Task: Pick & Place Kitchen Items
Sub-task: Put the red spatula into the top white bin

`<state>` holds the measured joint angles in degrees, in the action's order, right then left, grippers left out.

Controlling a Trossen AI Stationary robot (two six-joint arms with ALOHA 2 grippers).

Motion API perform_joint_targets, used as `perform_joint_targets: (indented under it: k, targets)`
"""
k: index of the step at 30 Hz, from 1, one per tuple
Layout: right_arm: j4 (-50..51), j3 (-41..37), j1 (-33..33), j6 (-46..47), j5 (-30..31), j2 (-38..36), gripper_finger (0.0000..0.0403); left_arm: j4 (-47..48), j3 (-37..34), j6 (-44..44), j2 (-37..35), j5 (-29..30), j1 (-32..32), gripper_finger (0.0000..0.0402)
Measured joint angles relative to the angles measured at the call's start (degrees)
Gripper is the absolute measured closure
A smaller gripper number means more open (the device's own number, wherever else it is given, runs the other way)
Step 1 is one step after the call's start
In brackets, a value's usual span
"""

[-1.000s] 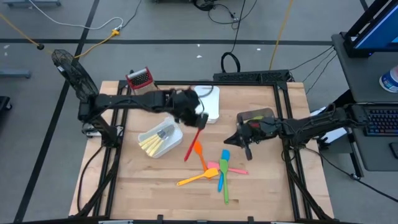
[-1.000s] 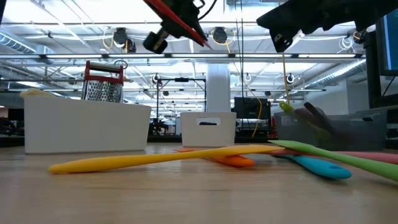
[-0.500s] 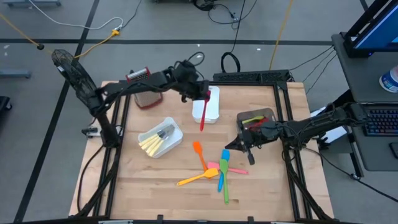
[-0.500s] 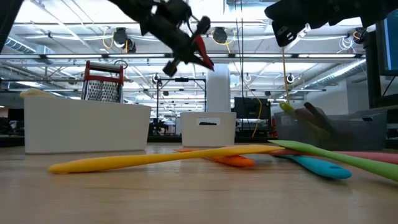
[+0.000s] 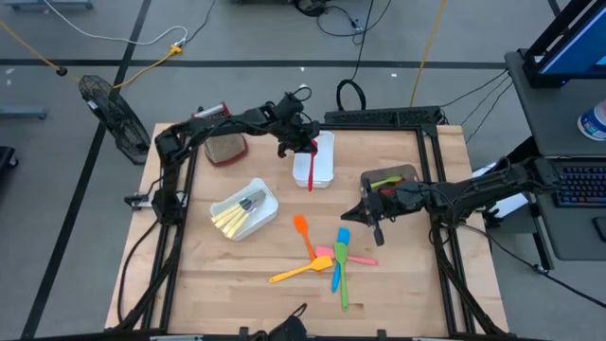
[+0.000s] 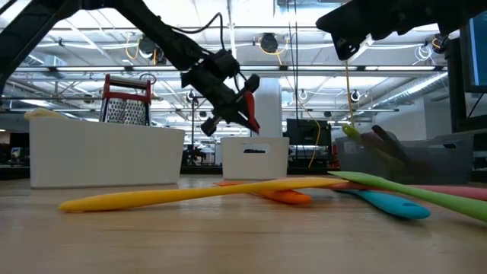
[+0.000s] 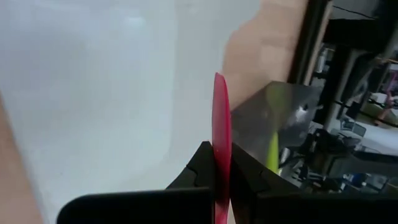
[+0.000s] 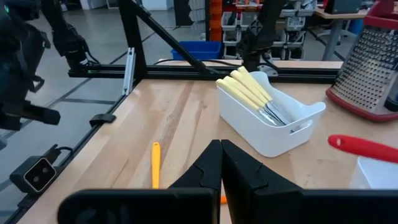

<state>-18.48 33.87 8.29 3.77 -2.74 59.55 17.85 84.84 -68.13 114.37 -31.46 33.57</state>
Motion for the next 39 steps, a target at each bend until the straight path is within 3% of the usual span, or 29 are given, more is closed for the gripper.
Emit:
perform_joint_targets:
  k: [39]
  targets:
    - [-0.07, 0.0, -0.5, 1.53, -0.02, 0.0, 0.0403, 4.58, -0.02, 3.18, 1.1, 9.51, 0.71, 0.0379]
